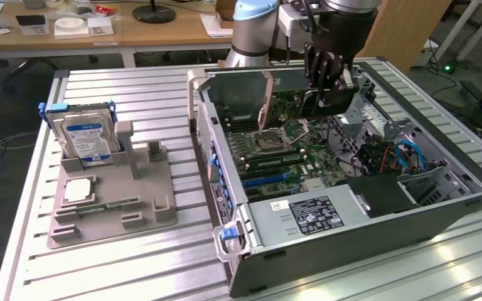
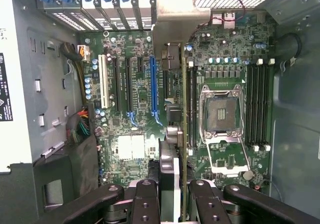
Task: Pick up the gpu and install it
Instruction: 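Insert the gpu into the slot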
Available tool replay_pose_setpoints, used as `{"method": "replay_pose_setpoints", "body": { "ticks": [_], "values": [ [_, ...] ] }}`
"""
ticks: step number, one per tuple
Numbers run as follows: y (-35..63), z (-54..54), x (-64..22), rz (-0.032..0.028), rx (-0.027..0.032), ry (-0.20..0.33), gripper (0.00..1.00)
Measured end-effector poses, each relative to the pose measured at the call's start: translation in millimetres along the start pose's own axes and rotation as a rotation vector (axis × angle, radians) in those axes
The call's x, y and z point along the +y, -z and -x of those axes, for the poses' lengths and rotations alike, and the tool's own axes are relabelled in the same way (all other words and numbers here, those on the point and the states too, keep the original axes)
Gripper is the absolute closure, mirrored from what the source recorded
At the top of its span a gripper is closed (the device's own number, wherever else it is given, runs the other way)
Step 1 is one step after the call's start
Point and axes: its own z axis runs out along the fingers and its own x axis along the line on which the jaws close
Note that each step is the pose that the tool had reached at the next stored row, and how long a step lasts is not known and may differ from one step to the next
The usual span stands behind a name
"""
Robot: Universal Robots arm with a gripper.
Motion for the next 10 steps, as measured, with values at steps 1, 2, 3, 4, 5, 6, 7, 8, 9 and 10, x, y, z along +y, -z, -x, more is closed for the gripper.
{"method": "replay_pose_setpoints", "body": {
  "ticks": [1, 2, 3, 4, 5, 6, 7, 8, 9, 10],
  "values": [
    [-0.5, -0.1, 0.0, 0.0, 0.0001, 0.0, 0.72],
    [-1.1, -0.5, 0.0, 0.0001, 0.0001, 0.0, 0.72],
    [-1.9, -0.6, 0.1, 0.0, 0.0, 0.0, 0.72],
    [-3.4, -0.8, 0.2, 0.0, 0.0001, 0.0, 0.72],
    [-4.7, -0.8, 0.3, 0.0, 0.0, 0.0, 0.72],
    [-5.7, -0.8, 0.4, -0.0001, 0.0, 0.0, 0.72],
    [-6.6, -0.8, 0.4, -0.0006, 0.0, 0.0, 0.72],
    [-7.4, -0.9, 0.4, -0.0011, 0.0, 0.0, 0.72],
    [-8.7, -0.9, 0.5, -0.0013, 0.0, 0.0, 0.72],
    [-10.0, -1.0, 0.6, -0.0014, -0.0001, 0.0, 0.72]
  ]
}}
